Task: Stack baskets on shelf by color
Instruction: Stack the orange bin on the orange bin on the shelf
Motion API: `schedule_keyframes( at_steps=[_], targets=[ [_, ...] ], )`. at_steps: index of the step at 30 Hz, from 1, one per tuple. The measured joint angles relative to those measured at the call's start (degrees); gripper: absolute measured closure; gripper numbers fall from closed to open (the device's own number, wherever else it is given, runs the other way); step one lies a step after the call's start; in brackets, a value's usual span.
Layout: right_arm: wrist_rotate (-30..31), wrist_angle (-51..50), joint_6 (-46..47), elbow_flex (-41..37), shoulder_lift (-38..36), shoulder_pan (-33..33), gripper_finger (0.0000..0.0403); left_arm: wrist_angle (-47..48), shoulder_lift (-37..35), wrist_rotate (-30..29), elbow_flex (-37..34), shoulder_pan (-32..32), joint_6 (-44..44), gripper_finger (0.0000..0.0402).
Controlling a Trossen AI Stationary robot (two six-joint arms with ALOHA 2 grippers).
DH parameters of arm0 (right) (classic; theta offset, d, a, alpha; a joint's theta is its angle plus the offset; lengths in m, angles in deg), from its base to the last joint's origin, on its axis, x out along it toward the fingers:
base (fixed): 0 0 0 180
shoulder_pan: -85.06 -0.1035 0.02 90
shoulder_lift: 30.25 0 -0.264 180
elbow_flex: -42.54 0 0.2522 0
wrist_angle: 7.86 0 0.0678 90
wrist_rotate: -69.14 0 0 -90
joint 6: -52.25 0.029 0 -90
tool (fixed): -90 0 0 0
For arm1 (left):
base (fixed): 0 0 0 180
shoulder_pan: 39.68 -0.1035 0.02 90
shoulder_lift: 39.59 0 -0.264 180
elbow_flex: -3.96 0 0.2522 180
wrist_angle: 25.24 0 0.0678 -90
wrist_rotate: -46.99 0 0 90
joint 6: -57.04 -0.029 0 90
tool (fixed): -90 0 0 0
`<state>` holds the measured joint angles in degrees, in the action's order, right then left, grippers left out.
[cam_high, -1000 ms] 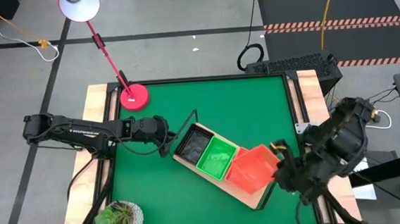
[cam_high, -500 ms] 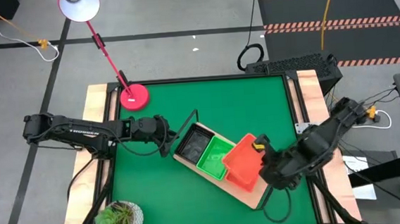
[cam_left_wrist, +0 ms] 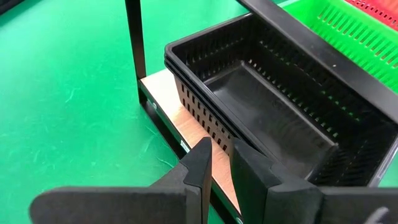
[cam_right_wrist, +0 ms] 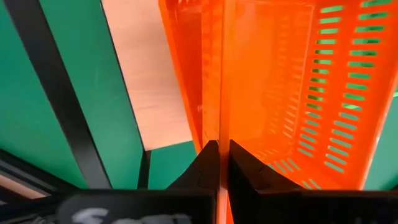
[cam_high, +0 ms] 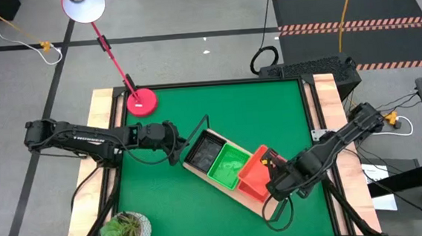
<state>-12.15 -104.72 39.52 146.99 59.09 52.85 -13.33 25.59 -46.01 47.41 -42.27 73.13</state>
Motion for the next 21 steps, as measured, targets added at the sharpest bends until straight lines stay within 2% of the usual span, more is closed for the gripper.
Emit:
schedule_keyframes(
  at_steps=[12, 21],
  targets=[
    [-3.1, 5.3, -2.9, -4.6, 0.0, 0.0, 0.0393, -0.2, 0.0, -0.1, 0.0, 0.0, -0.4, 0.0344],
    [-2.8, 8.1, -4.5, -6.3, 0.0, -0.1, 0.0322, -0.3, 0.0, -0.1, 0.0, 0.0, -0.8, 0.0344]
  ],
)
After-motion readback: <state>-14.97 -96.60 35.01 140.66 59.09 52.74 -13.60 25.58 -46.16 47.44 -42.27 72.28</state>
